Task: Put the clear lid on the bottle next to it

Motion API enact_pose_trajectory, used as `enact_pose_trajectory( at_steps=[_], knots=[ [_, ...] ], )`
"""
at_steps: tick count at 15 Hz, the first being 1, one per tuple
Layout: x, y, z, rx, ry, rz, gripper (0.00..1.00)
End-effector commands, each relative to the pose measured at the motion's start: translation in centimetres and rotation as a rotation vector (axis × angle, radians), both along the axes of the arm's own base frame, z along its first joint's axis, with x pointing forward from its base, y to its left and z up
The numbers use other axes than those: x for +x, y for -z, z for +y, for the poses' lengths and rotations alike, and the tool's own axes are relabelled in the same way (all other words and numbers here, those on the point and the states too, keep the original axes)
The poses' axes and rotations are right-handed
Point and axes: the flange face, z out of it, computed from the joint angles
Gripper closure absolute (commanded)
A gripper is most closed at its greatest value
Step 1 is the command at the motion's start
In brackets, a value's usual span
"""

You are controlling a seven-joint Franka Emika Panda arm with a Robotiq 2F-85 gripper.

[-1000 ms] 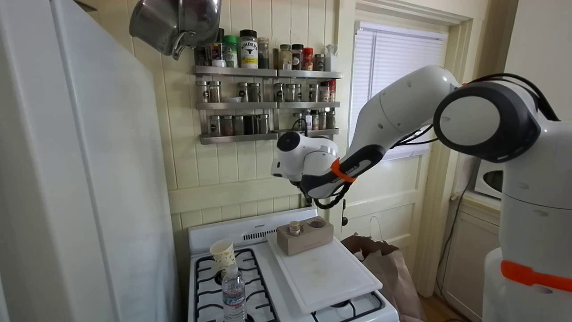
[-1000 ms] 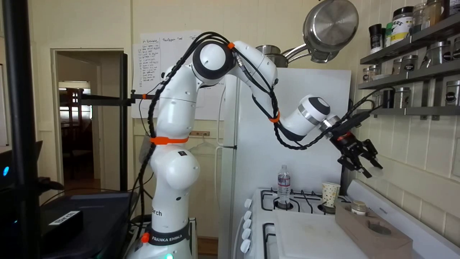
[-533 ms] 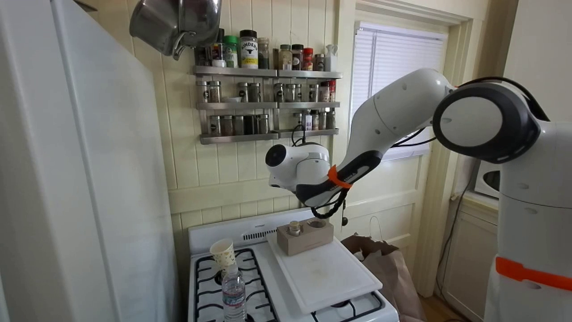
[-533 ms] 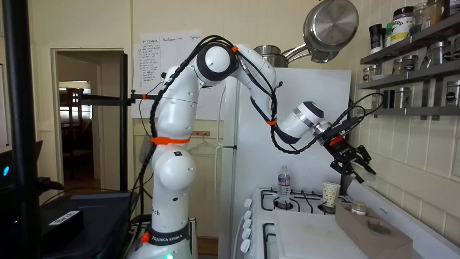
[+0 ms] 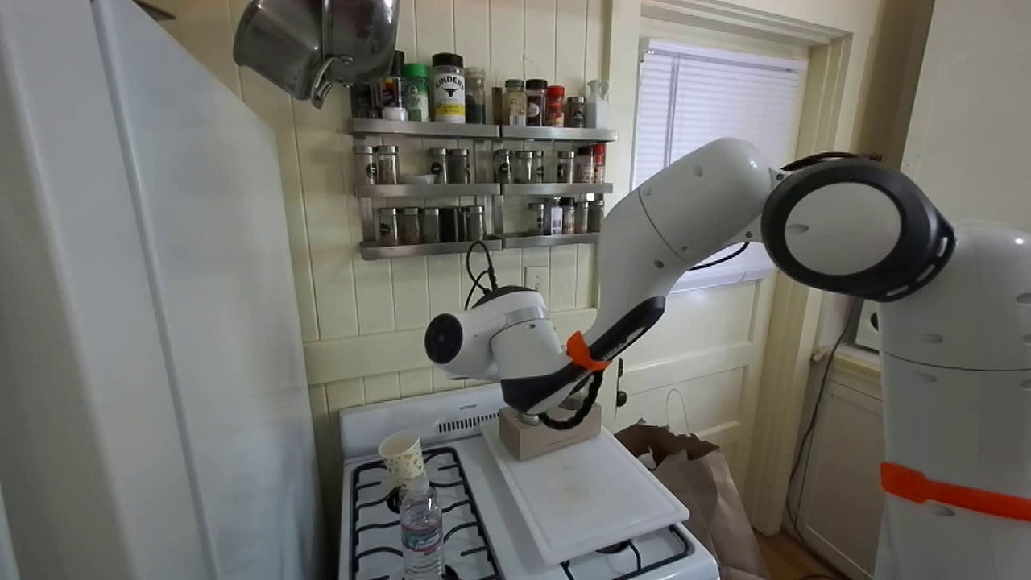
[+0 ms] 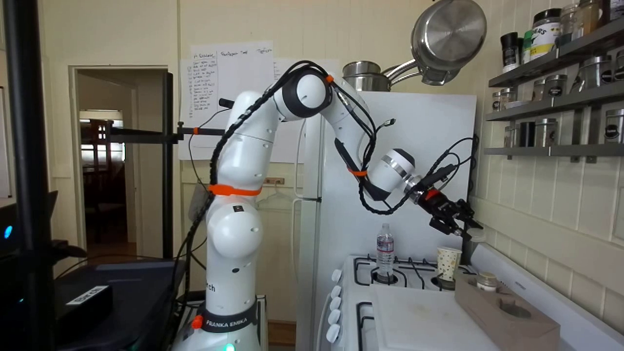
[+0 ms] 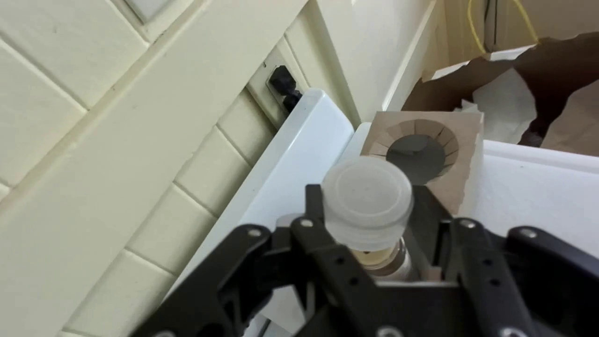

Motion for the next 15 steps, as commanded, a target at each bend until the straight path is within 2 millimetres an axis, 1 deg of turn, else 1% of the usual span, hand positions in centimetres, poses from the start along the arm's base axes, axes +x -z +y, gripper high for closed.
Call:
enact_pose_trajectory(
  at_steps=[1,3,5,8,9,10,12,15],
  knots=[
    [0.2,2.6,1.6,-0.157,0.032,0.081,0.76],
    [0.8,4.1,2.0,-0.195,0.017,0.119,0.76],
    [2.0,5.4,2.4,-0.174,-0.022,0.111,0.76],
    [3.6,5.7,2.9,-0.065,-0.13,0.069,0.76],
    [3.7,5.9,3.4,-0.05,-0.184,0.06,0.76],
    [4.1,6.1,3.5,-0.043,-0.199,0.064,0.76],
    [4.5,6.6,3.2,-0.02,-0.19,0.056,0.76],
    [4.3,7.4,2.9,-0.063,-0.13,0.059,0.76]
  ],
)
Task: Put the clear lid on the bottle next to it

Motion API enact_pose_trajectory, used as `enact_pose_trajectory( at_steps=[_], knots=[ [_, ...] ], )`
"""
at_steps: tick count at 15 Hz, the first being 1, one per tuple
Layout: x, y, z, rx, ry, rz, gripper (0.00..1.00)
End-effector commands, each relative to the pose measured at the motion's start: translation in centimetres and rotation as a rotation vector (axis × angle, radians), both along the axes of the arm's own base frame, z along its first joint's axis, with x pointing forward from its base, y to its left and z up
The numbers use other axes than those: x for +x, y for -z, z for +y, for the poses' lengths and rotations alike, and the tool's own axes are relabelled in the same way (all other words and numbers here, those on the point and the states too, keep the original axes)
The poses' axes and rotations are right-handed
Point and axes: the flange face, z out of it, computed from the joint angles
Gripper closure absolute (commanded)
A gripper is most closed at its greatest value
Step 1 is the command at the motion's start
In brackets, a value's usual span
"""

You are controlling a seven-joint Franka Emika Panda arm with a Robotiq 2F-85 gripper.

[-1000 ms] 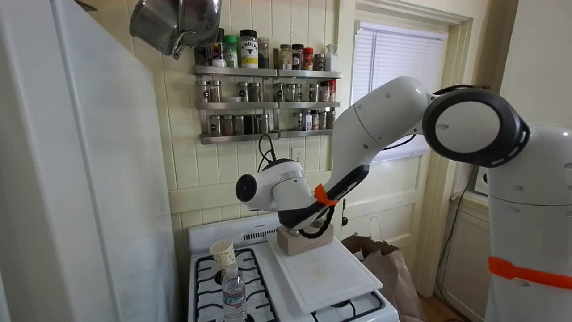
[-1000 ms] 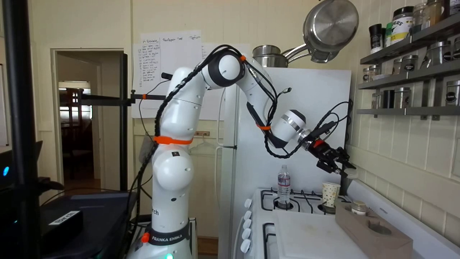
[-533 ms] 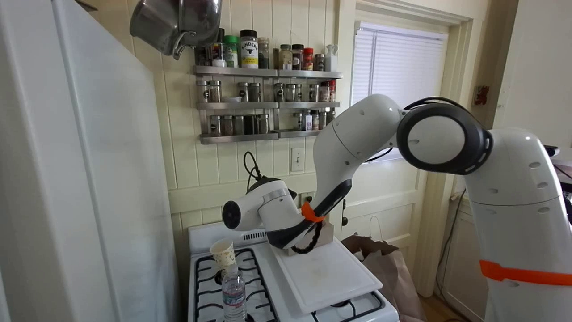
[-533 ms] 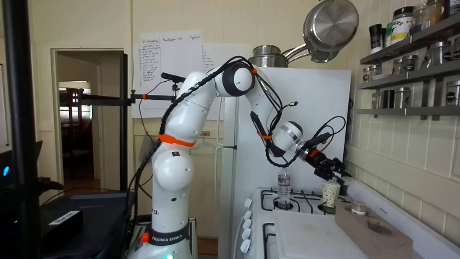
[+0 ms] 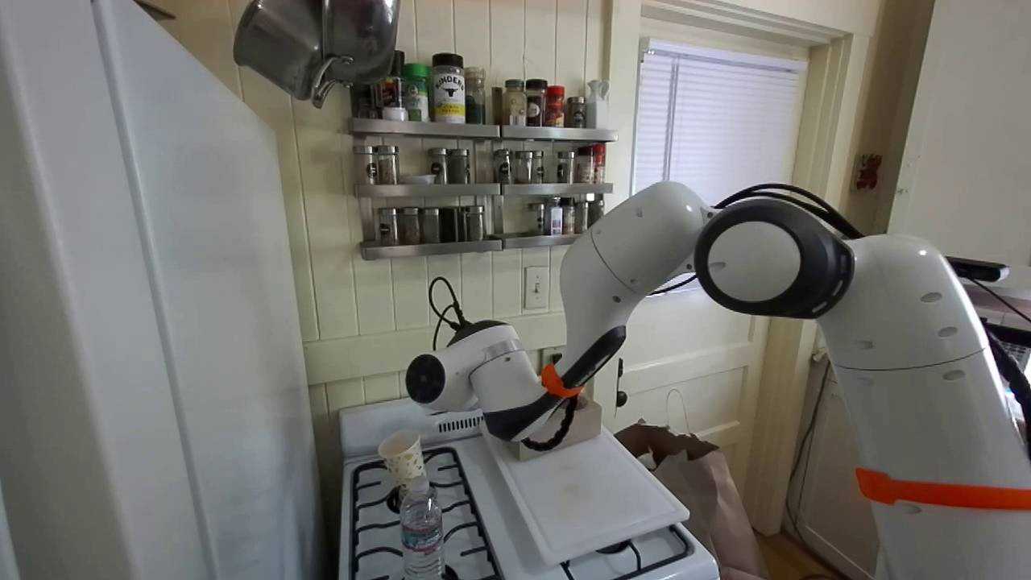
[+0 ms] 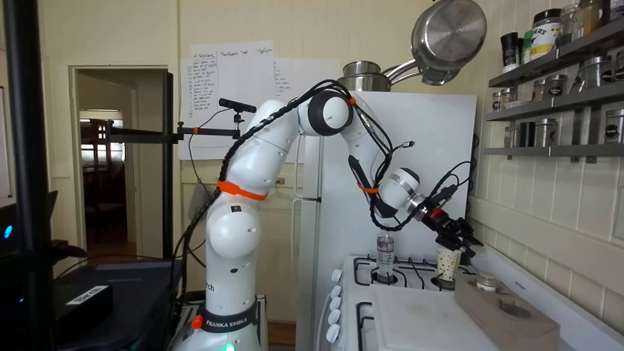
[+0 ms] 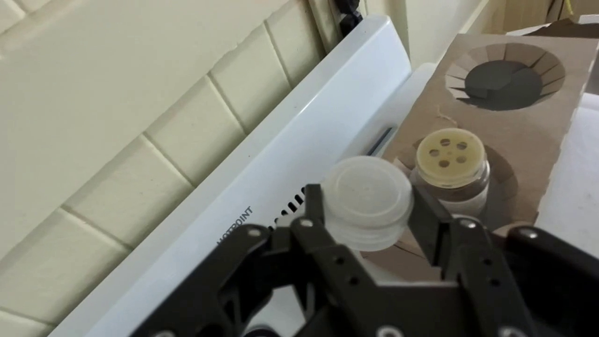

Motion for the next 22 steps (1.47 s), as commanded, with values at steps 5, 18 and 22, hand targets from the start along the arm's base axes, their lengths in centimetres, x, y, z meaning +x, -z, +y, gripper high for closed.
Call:
enact_pose_trajectory(
  at_steps=[5,18,22],
  knots=[
    [0.1,2.4,-1.6,-0.132,0.13,0.005,0.76],
    [1.5,4.3,-3.5,-0.139,0.188,0.042,0.76],
    [1.5,4.1,-3.6,-0.14,0.194,0.041,0.76]
  ],
)
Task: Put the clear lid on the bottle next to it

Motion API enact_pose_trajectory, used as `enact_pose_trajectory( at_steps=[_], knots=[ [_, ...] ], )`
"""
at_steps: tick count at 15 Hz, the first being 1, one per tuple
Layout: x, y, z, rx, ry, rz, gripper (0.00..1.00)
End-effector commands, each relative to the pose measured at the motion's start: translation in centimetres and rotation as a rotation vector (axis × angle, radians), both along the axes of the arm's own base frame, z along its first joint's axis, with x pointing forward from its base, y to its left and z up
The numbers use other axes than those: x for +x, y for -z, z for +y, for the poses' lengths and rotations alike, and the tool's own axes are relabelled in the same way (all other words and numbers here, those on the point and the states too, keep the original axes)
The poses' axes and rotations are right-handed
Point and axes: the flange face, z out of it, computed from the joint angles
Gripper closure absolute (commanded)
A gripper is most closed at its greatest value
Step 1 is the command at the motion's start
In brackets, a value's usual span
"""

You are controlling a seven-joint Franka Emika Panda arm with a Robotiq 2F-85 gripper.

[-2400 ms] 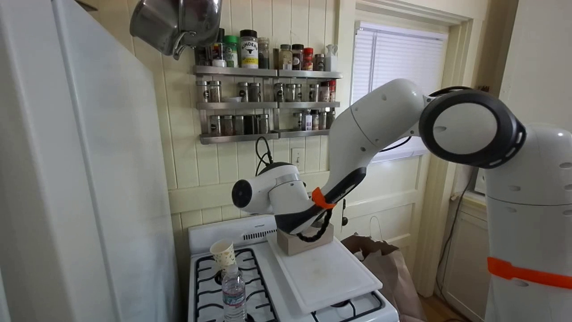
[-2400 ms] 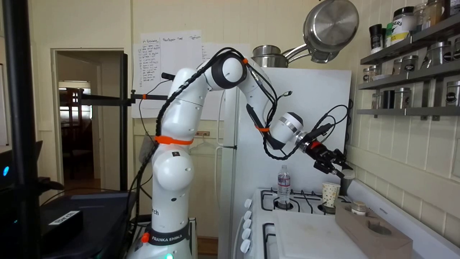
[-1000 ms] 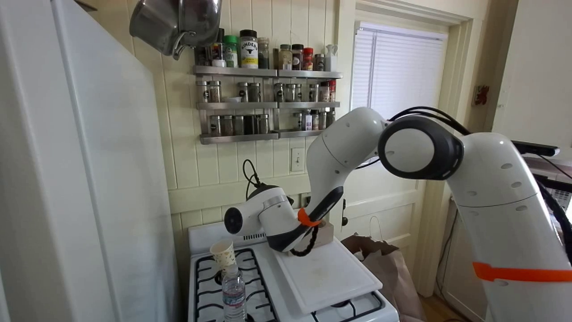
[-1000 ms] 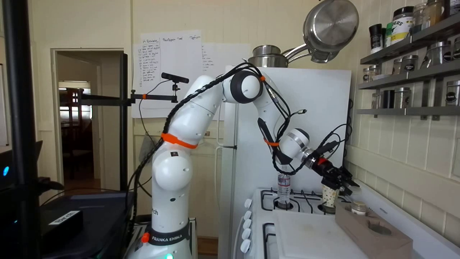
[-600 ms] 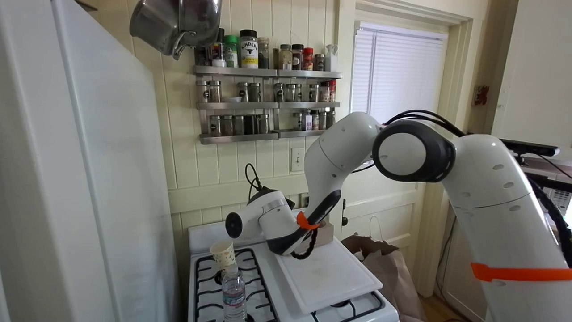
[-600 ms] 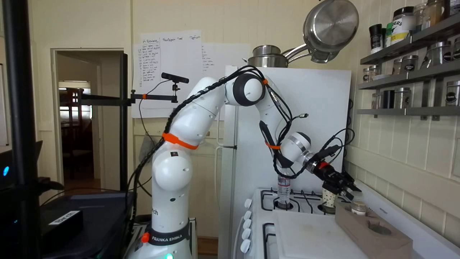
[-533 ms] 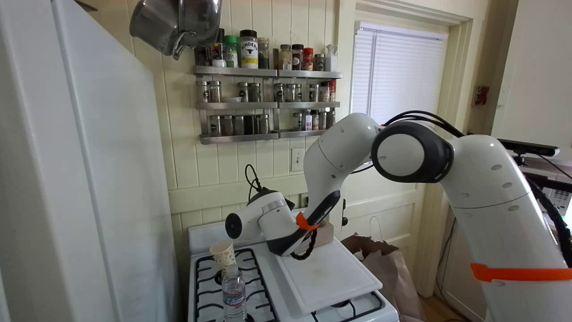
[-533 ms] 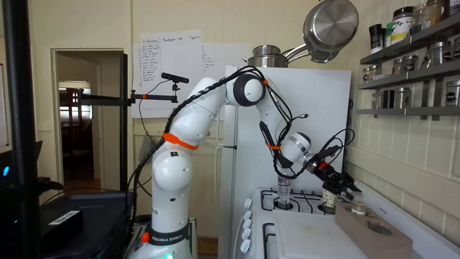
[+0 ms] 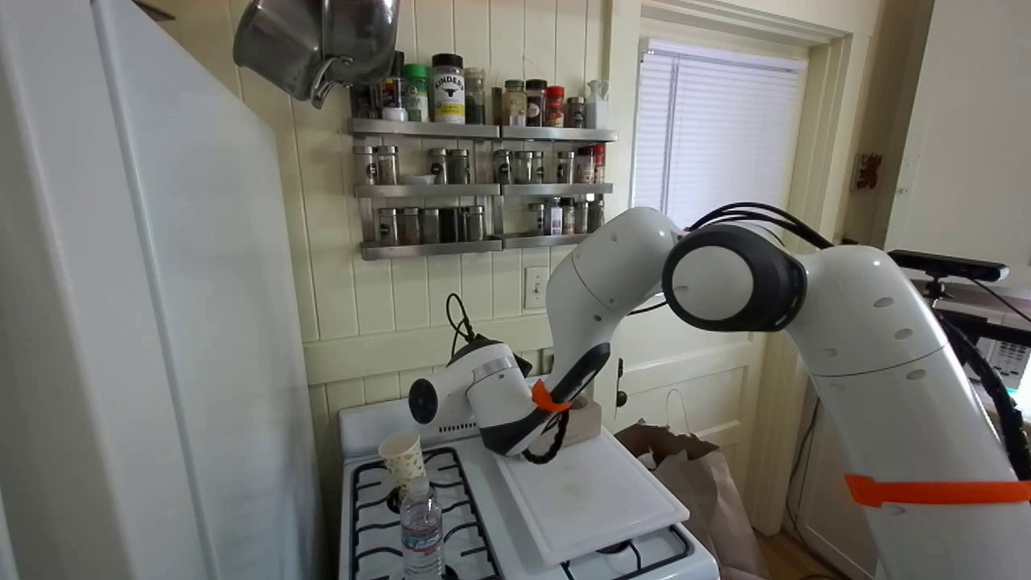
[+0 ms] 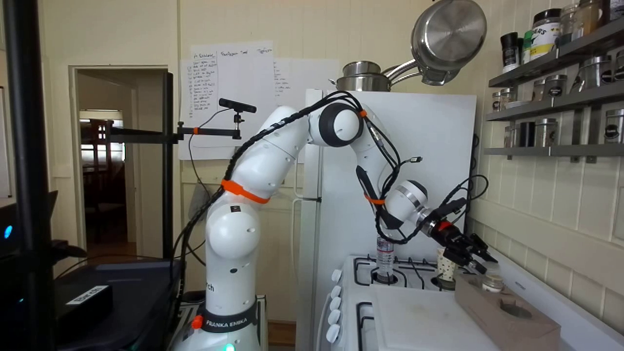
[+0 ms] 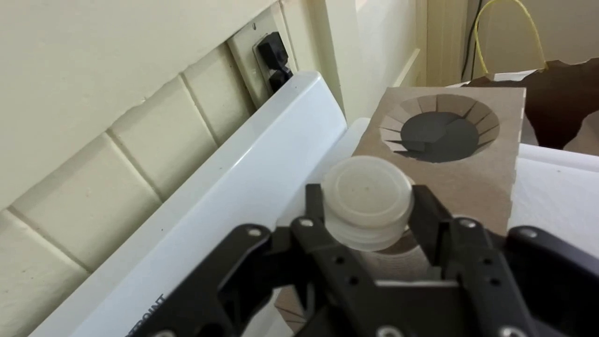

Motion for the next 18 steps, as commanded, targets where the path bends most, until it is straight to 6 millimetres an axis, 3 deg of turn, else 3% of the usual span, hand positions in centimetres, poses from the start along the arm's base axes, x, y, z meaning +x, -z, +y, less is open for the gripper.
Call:
enact_pose_trajectory(
  at_steps=[1,9,18],
  knots=[
    [0.1,0.1,0.3,-0.001,0.008,0.012,0.76],
    [-1.4,-0.7,1.8,0.058,0.013,0.039,0.76],
    [-2.4,-2.8,0.3,0.047,0.118,-0.015,0.76]
  ],
)
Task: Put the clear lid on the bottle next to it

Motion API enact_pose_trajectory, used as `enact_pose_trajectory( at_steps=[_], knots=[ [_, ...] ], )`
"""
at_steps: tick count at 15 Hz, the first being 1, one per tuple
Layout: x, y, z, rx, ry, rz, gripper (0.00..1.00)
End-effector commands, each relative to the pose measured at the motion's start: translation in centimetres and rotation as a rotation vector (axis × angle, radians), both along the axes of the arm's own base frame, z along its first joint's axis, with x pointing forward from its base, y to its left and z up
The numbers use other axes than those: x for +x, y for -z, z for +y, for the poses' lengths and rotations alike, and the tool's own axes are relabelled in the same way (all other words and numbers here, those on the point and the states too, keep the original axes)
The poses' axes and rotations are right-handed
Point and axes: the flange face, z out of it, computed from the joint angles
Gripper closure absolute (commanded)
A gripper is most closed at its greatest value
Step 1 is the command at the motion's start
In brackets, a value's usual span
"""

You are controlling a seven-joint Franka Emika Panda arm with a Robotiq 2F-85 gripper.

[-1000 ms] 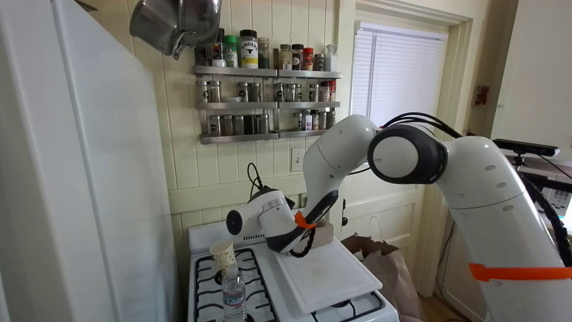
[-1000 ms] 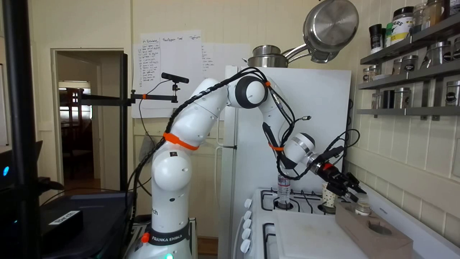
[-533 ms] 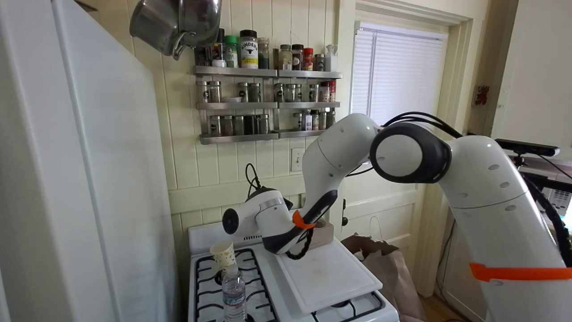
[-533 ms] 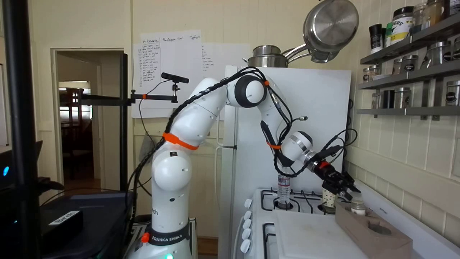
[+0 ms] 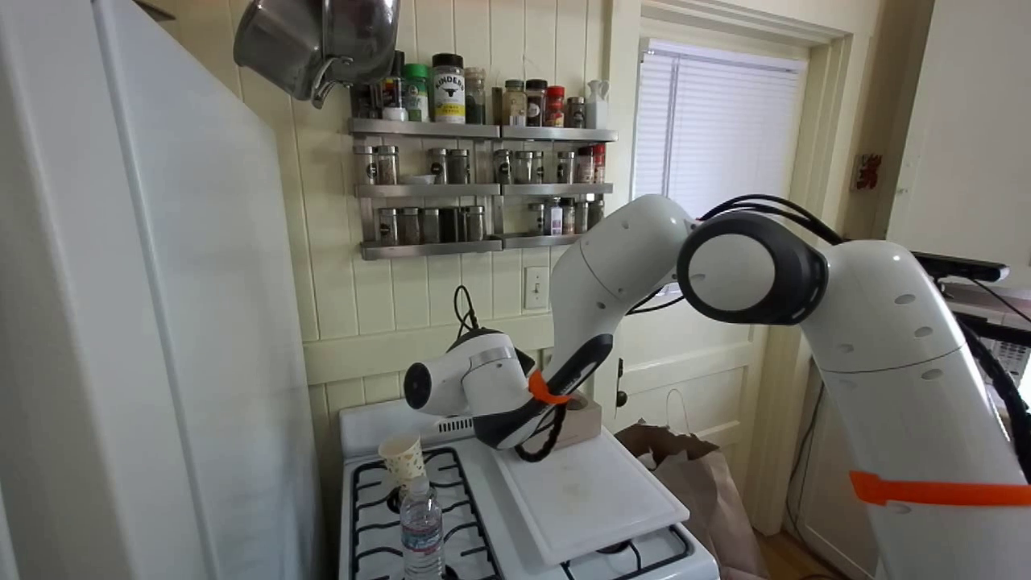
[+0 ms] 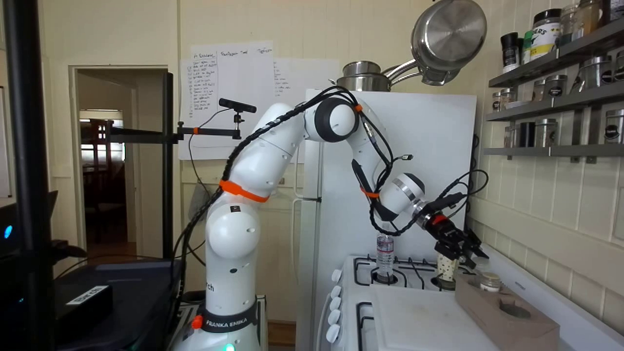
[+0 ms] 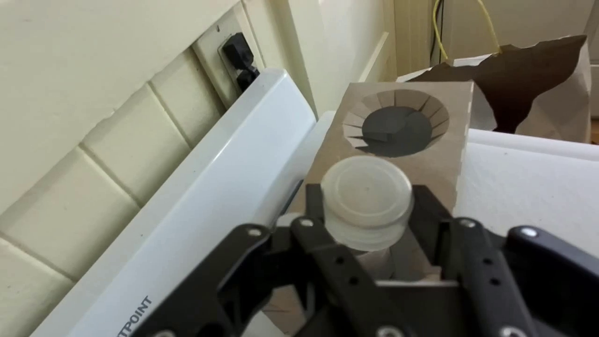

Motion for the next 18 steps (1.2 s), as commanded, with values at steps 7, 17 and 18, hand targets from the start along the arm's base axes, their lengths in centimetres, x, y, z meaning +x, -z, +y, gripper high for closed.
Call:
enact_pose_trajectory(
  at_steps=[7,17,18],
  knots=[
    [-0.4,-0.8,-0.9,-0.015,0.04,-0.004,0.76],
    [0.8,-0.2,-1.5,0.005,0.031,-0.01,0.76],
    [1.0,-0.1,-1.4,0.006,0.026,-0.009,0.76]
  ],
)
